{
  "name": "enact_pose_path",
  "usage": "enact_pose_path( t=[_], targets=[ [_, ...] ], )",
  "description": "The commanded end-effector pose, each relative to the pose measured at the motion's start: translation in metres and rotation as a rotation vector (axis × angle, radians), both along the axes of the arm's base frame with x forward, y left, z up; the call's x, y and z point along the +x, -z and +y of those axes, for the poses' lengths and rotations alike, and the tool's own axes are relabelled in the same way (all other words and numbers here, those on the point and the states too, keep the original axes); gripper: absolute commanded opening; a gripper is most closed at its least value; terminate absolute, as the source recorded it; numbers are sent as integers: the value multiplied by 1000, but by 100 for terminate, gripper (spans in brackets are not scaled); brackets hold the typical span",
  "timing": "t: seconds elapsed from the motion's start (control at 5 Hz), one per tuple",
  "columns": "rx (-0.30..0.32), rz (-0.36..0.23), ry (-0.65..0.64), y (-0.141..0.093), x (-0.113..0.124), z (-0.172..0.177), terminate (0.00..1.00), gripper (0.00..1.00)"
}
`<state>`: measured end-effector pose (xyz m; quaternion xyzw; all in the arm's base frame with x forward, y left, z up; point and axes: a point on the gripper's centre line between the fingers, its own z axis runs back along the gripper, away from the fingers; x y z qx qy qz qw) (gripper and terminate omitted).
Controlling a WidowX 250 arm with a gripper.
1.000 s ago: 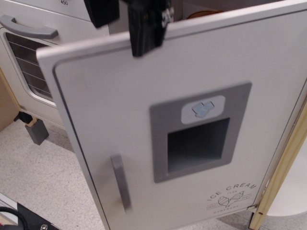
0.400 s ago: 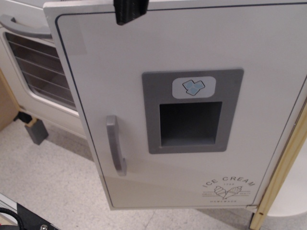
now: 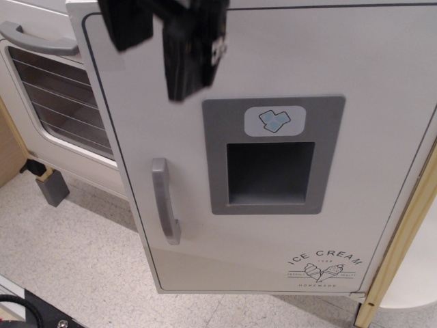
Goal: Close fridge
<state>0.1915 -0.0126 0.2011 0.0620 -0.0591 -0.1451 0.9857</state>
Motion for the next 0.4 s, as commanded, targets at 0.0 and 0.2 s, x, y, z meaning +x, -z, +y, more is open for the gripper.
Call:
enact_pose_path(
  t=[0.0, 0.2],
  targets=[
    [-20, -57, -60, 53, -7, 10, 0, 100],
    [-40, -77, -97, 75, 6, 19, 0, 100]
  ],
)
